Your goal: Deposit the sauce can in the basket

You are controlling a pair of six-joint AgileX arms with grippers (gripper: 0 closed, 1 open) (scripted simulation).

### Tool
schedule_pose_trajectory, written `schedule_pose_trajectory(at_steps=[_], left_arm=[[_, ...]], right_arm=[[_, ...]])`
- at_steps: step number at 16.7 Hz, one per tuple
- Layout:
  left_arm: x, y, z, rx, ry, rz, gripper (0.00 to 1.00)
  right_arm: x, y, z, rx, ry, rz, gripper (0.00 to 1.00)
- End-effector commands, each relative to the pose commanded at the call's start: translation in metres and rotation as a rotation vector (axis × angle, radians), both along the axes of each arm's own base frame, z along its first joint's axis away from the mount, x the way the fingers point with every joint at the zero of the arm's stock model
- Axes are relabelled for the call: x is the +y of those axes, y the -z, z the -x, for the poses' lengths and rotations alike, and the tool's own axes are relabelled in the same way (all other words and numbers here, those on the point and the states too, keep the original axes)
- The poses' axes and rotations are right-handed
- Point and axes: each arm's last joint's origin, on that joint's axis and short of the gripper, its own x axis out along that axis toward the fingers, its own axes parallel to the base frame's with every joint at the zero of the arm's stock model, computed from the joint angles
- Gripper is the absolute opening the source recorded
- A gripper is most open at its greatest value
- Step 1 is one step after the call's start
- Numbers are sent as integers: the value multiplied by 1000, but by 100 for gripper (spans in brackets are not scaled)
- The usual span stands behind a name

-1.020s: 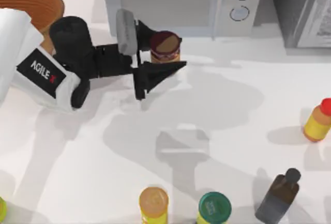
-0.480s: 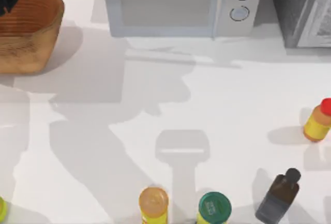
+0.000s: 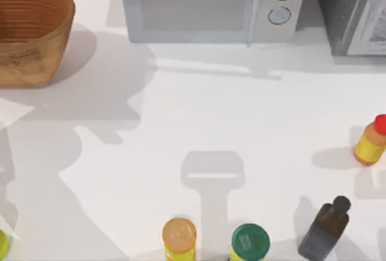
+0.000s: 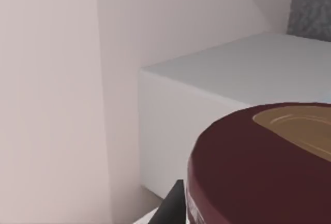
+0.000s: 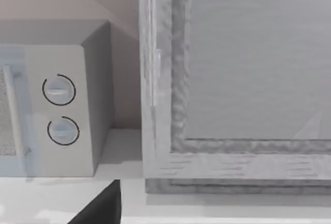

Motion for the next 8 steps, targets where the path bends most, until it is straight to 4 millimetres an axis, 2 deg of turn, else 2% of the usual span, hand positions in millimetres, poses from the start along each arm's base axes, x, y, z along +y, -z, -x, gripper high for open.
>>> schedule_pose_trajectory(at_steps=[4, 8], left_arm=[[-2, 3, -2, 2, 2, 0, 0], [-25, 16, -26, 5, -1, 2, 0]], right_arm=[[0, 0, 0, 0, 0, 0, 100], [0, 0, 0, 0, 0, 0, 100]])
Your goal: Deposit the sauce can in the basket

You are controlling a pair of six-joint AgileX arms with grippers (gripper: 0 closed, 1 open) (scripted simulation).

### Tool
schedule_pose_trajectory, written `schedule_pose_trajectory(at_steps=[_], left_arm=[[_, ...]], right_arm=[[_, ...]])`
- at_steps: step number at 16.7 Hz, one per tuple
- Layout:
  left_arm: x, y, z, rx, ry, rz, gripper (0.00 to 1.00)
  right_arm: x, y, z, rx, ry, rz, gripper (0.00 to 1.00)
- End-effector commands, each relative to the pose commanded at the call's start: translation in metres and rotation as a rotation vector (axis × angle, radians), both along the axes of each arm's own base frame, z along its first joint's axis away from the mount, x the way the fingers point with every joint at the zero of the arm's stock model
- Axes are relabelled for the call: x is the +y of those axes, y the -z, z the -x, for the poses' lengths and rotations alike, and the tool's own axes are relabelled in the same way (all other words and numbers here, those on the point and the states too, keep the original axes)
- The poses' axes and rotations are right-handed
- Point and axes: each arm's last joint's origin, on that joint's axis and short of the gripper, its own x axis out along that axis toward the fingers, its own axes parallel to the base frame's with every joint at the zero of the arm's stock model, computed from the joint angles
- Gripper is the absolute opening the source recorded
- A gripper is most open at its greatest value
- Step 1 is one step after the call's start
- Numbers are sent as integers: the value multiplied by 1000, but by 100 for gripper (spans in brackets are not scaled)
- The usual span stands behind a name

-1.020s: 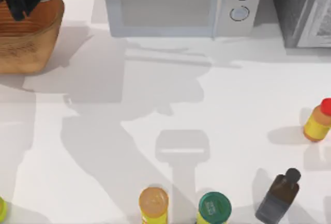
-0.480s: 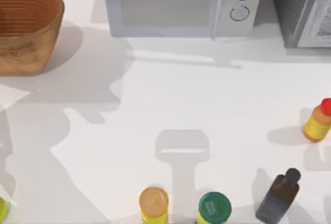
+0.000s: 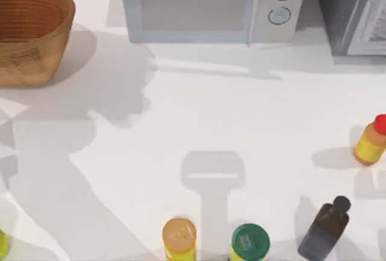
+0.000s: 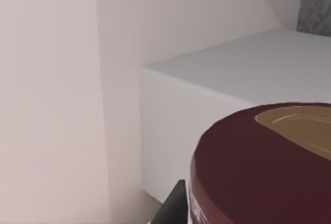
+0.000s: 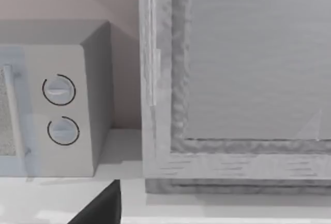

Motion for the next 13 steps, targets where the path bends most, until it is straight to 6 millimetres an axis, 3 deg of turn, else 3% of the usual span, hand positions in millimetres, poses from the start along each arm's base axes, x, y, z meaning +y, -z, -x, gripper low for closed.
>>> schedule_pose_trajectory(at_steps=[3, 7, 13], left_arm=[[-18, 8, -15, -4, 1, -2, 0], [-19, 8, -16, -5, 1, -2, 0], [-19, 8, -16, -5, 1, -2, 45]], right_arm=[[0, 0, 0, 0, 0, 0, 100], [0, 0, 0, 0, 0, 0, 100], [0, 0, 0, 0, 0, 0, 100]])
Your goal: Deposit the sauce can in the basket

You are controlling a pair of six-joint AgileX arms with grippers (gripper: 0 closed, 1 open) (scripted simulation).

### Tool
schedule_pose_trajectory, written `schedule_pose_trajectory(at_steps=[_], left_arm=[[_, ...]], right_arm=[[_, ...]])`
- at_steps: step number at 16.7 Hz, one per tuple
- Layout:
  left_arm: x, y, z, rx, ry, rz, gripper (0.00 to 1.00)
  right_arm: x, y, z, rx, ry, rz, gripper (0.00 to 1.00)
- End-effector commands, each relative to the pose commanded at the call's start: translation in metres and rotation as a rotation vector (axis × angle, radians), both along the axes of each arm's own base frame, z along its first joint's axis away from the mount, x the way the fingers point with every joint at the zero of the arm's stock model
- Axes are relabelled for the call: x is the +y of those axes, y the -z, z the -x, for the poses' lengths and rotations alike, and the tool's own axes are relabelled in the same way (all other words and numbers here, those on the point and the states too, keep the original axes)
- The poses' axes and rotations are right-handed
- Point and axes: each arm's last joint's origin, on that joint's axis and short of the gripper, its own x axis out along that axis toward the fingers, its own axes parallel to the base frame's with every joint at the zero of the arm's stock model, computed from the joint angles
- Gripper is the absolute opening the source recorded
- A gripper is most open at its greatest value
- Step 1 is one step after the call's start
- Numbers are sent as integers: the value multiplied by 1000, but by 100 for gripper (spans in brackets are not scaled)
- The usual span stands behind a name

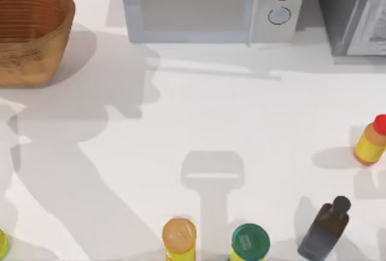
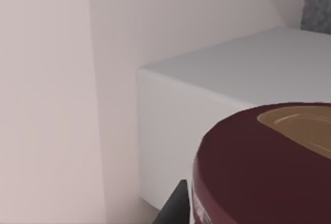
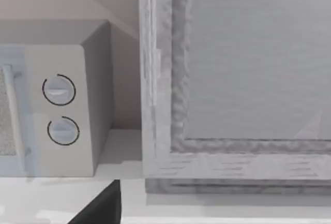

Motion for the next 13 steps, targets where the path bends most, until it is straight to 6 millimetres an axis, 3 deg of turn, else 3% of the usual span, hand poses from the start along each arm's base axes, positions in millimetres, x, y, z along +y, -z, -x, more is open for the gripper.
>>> schedule_pose_trajectory(at_steps=[7, 13], left_arm=[[0, 0, 0, 0, 0, 0, 98], [0, 0, 0, 0, 0, 0, 100]], right_arm=[[0, 0, 0, 0, 0, 0, 100], [0, 0, 0, 0, 0, 0, 100]])
